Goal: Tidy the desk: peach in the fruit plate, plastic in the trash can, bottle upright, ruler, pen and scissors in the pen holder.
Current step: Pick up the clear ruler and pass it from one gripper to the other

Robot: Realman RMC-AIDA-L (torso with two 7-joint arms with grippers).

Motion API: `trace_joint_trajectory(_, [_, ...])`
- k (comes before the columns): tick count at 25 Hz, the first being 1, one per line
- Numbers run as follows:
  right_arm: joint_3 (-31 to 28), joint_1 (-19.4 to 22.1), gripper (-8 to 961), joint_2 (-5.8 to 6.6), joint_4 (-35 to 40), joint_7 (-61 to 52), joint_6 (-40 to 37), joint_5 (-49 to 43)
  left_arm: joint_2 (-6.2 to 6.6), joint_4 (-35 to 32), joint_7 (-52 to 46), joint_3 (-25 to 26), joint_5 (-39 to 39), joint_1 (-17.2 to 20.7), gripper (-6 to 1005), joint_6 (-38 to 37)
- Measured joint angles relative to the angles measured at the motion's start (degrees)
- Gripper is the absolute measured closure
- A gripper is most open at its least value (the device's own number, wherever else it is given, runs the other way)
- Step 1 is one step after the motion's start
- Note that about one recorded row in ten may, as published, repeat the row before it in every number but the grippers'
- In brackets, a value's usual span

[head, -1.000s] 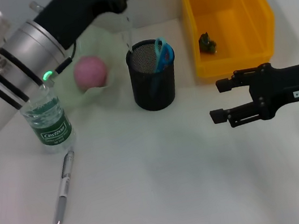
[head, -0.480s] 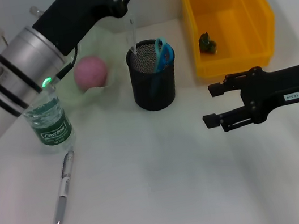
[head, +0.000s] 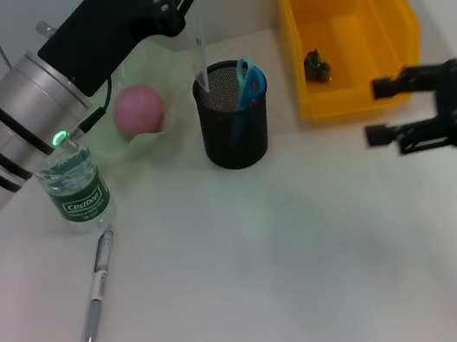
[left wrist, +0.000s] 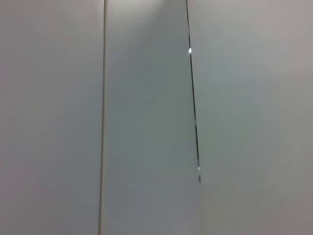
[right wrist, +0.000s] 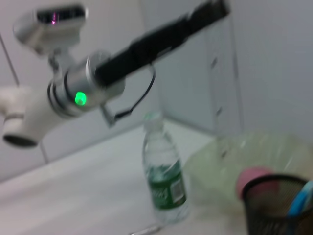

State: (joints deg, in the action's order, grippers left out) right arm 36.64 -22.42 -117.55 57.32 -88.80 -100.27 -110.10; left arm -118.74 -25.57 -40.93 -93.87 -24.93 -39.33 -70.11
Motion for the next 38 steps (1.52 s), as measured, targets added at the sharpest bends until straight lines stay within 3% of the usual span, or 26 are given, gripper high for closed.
trace_joint_trajectory(3, [-5.78, 0.45, 158, 0.32, -1.55, 4.59, -2.86, 1.18, 0.12, -0.05, -0.69, 0.0, -0.06, 0.6, 634, -1.79])
trace_joint_trajectory(9, [-7.88, -0.29, 158, 1.86, -3.67, 5.69, -4.37, 2.85, 0.19, -0.14, -0.7, -0.03, -0.07, 1.71, 634, -3.63])
trace_joint_trajectory(11, [-8.11, -0.32, 159, 0.79, -3.58, 7.45, -3.67, 4.4, 0.19, -0.18, -0.7, -0.05, -0.06, 1.88, 634, -3.69])
trace_joint_trajectory(14, [-7.17, -0.02, 159, -1.79, -3.95, 13.0, -1.59, 5.85, 0.04, -0.15, -0.49, 0.05, 0.03, 1.91, 634, -3.65])
trace_joint_trajectory(15, [-6.04, 0.06, 159, -2.05, -5.9, 14.94, -0.61, 7.16, -0.05, -0.1, -0.32, 0.15, 0.14, 1.76, 634, -3.48])
trace_joint_trajectory(18, [0.51, 0.28, 159, -2.15, -13.89, 21.9, 4.16, 12.36, -0.12, -0.05, -0.22, 0.28, 0.25, 1.62, 634, -3.31])
trace_joint_trajectory(25, [5.08, 0.04, 160, -1.99, -14.69, 23.63, 9.19, 13.56, -0.11, -0.18, -0.63, 0.37, 0.11, 0.85, 634, -1.96])
trace_joint_trajectory(34, [5.05, -1.28, 161, 0.45, -7.6, 13.75, 5.94, 12.8, 0.01, -0.28, -2.47, -1.57, -0.38, 1.45, 634, -3.67])
trace_joint_trajectory(38, [5.41, -2.68, 162, 3.62, -6.5, 8.34, 1.83, 11.73, 0.17, -0.28, -4.46, -1.58, -1.95, 2.06, 634, -6.27])
